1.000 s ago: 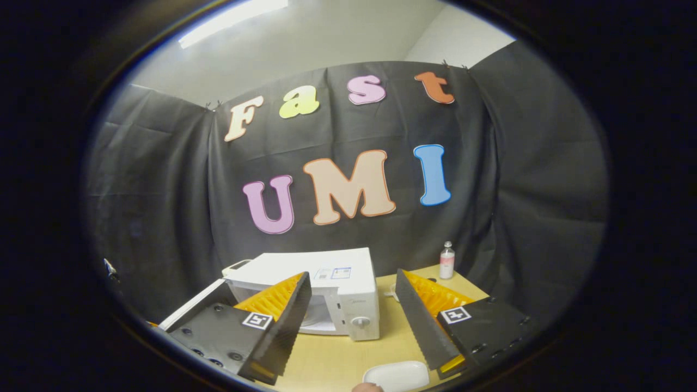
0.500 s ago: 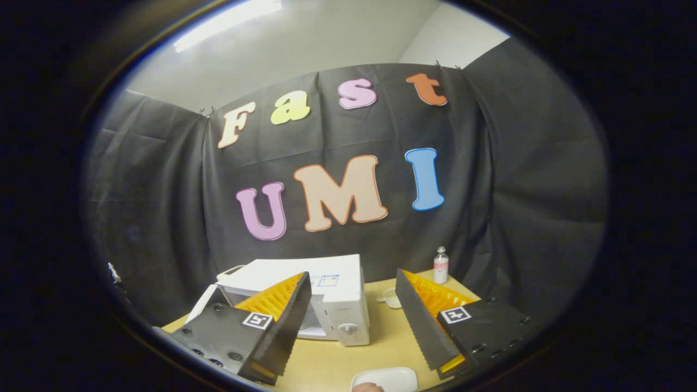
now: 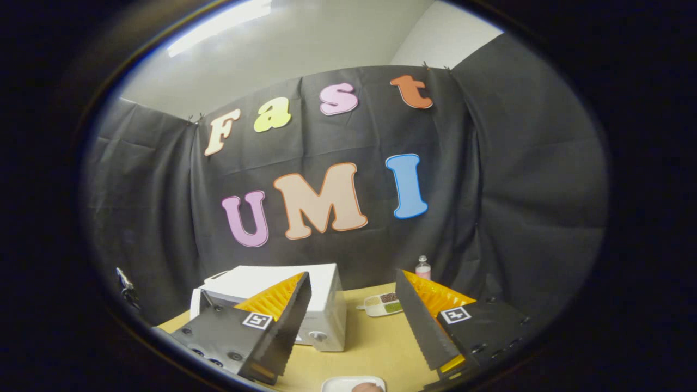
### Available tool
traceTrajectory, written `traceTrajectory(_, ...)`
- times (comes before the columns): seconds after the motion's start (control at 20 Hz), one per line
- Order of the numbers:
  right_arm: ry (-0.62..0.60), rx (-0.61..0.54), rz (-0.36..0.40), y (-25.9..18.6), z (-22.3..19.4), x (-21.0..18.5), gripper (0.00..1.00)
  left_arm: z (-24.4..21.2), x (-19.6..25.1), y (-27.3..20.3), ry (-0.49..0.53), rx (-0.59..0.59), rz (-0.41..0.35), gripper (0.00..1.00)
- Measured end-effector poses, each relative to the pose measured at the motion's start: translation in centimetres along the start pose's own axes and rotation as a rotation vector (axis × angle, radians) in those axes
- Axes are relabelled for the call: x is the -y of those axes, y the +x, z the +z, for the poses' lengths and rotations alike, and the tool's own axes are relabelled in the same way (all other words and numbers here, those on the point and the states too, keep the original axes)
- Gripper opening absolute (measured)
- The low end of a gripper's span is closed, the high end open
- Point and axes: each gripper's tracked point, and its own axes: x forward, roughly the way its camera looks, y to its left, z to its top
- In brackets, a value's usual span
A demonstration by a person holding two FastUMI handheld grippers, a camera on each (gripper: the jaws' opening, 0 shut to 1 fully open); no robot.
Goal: Open the microwave oven with the left hand, put the food in, and close the microwave oven.
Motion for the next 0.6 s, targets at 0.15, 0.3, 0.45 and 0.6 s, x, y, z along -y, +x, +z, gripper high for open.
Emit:
traceTrajectory(0.15, -0.024, 0.010, -0.004, 0.1, 1.0, 2.1, 0.96, 1.1, 2.1, 1.1, 0.011, -0.005, -0.007, 0.05)
traceTrajectory(0.3, -0.050, 0.024, -0.007, 0.1, 1.9, 3.7, 0.96, 2.5, 3.8, 2.7, 0.017, -0.001, -0.013, 0.05)
traceTrajectory(0.45, -0.115, 0.050, -0.006, 0.1, 2.8, 4.6, 0.96, 3.6, 5.4, 4.6, 0.021, 0.003, -0.021, 0.05)
traceTrajectory(0.6, -0.183, 0.064, 0.004, -0.3, 3.4, 4.7, 0.95, 4.7, 6.5, 6.5, 0.020, 0.008, -0.027, 0.05)
